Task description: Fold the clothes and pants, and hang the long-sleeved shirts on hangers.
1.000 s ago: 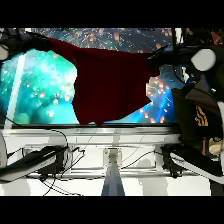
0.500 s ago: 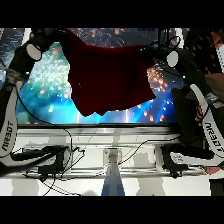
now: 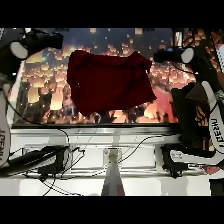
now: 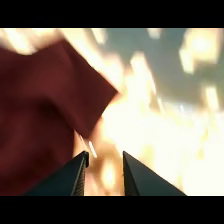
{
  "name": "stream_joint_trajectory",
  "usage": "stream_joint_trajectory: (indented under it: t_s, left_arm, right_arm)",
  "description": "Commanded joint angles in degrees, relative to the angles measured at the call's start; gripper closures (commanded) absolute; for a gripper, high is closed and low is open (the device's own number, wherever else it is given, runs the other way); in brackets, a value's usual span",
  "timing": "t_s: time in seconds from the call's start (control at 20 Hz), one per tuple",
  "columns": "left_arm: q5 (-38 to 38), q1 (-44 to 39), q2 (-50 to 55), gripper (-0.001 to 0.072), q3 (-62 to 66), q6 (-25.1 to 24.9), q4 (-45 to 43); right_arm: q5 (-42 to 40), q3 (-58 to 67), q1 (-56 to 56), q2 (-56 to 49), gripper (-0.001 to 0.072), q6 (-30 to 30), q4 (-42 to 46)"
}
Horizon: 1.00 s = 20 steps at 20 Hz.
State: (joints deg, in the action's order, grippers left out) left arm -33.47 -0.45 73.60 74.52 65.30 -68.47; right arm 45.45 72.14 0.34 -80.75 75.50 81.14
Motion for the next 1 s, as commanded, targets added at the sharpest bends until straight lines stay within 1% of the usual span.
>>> stream_joint_trajectory:
  t_s: [0.0,0.05,0.1,0.25,0.3,0.35,0.45,0.55,0.65,0.7,0.75,0.85,0.95]
  left_arm:
    - [-11.45,6.58,-5.51,0.0016,0.02,5.88,-0.04]
    - [-13.68,9.01,-6.75,0.0033,0.02,7.30,-0.04]
    - [-16.85,11.47,-7.65,0.0072,-0.04,8.17,-0.02]
    - [-29.77,17.81,-8.37,0.0077,-2.40,8.22,0.00]
    - [-32.46,19.06,-8.41,0.0077,-4.90,8.17,0.57]
    - [-33.62,19.96,-8.83,0.0078,-8.79,7.85,2.82]
    - [-32.63,20.33,-11.06,0.0079,-18.82,5.79,11.21]
    - [-31.67,19.69,-14.27,0.0078,-30.01,2.23,22.14]
    - [-30.99,18.51,-17.05,0.0077,-40.68,-0.96,30.82]
    - [-29.83,17.49,-17.90,0.0092,-45.22,-2.82,32.41]
    - [-27.93,16.28,-18.18,0.0109,-48.65,-4.28,32.20]
    - [-23.21,13.20,-17.90,0.0107,-53.68,-4.70,32.00]
    - [-20.83,8.59,-16.72,0.0106,-55.80,-4.70,32.11]
  right_arm:
    - [20.48,-3.15,-8.15,-0.02,0.0467,-1.36,-4.83]
    - [23.02,-5.33,-9.77,0.22,0.0467,-3.56,-7.48]
    - [23.78,-8.31,-10.99,0.83,0.0467,-5.70,-10.14]
    - [22.43,-15.08,-11.72,2.38,0.0467,-9.53,-15.17]
    - [22.43,-16.02,-11.74,2.38,0.0468,-10.80,-17.14]
    - [22.32,-16.48,-11.72,2.38,0.0467,-11.82,-18.80]
    - [21.53,-16.44,-11.74,2.40,0.0468,-12.37,-20.76]
    - [20.02,-16.44,-11.74,2.40,0.0468,-12.37,-21.55]
    - [19.08,-16.44,-11.74,2.40,0.0468,-12.35,-21.59]
    - [18.88,-16.44,-11.74,2.40,0.0468,-12.35,-21.62]
    - [18.91,-16.44,-11.74,2.40,0.0468,-12.26,-21.62]
    - [19.04,-16.44,-11.74,2.40,0.0468,-12.22,-21.62]
    - [19.06,-16.44,-11.74,2.40,0.0468,-12.17,-21.66]
